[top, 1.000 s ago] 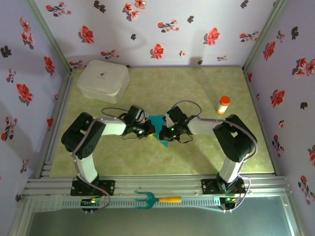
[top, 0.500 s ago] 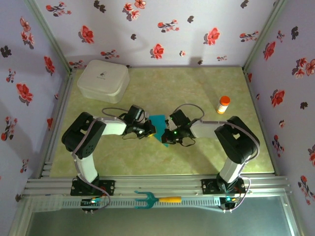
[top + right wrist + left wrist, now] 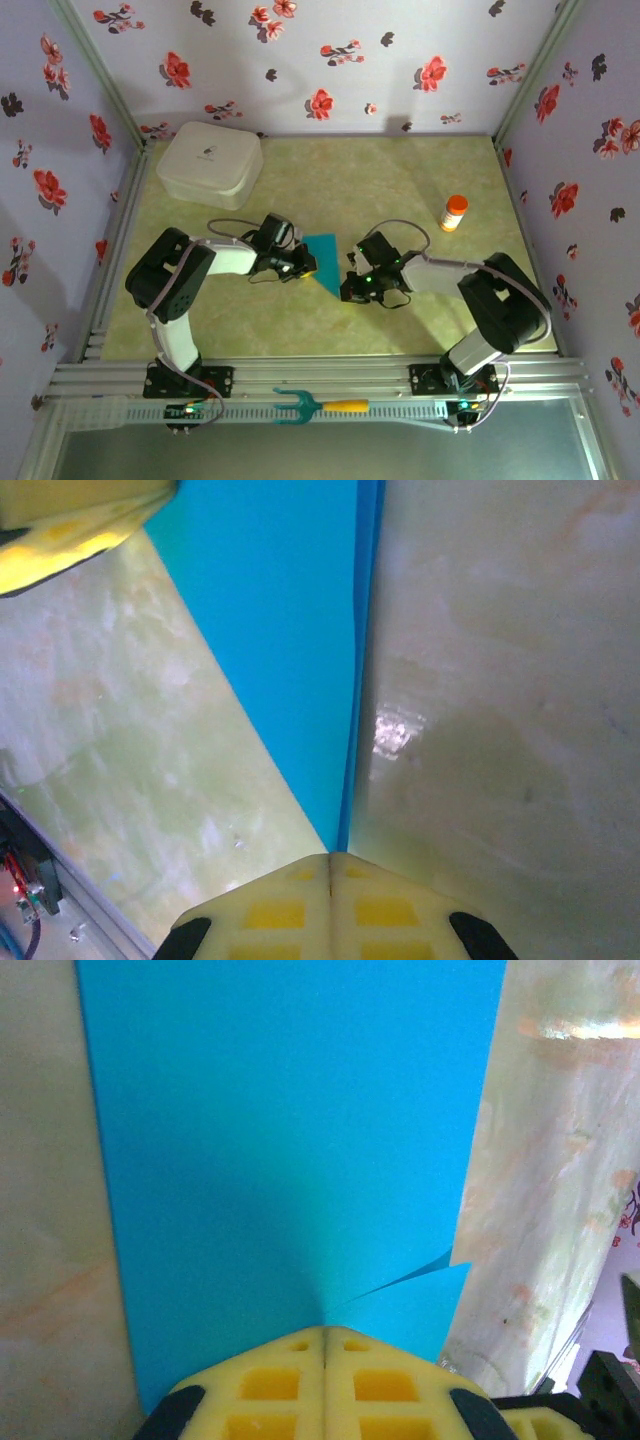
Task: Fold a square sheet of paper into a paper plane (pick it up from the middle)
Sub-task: Third fold the triangle at the center of the table.
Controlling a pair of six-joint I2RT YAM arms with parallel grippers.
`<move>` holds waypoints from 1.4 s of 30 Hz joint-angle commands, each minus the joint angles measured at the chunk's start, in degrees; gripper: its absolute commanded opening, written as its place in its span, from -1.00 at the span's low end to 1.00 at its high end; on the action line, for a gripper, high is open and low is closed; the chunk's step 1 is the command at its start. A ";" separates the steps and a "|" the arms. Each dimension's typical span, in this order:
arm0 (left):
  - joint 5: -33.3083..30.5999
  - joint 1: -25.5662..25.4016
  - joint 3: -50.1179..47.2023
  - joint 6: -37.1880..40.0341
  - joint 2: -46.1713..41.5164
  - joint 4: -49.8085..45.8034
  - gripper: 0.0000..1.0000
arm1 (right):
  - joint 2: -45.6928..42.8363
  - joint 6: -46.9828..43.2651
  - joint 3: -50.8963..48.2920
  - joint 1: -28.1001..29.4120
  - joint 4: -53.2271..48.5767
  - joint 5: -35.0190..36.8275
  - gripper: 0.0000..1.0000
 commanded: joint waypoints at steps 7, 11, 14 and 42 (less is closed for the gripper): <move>-3.24 0.57 -0.17 0.58 2.21 -3.73 -1.00 | 3.51 -0.34 9.57 -0.07 -3.72 0.54 -0.91; -2.71 0.44 0.07 0.51 1.89 -3.52 -1.00 | 8.00 0.37 11.20 -0.07 -2.24 1.78 -0.92; -1.77 0.45 0.30 -0.03 1.40 -2.00 -1.00 | 10.44 0.60 10.30 -0.16 -2.70 2.07 -0.96; 2.14 -4.81 0.58 -2.41 -2.04 0.89 -0.98 | 9.91 1.68 5.93 -0.25 -2.43 6.18 -1.00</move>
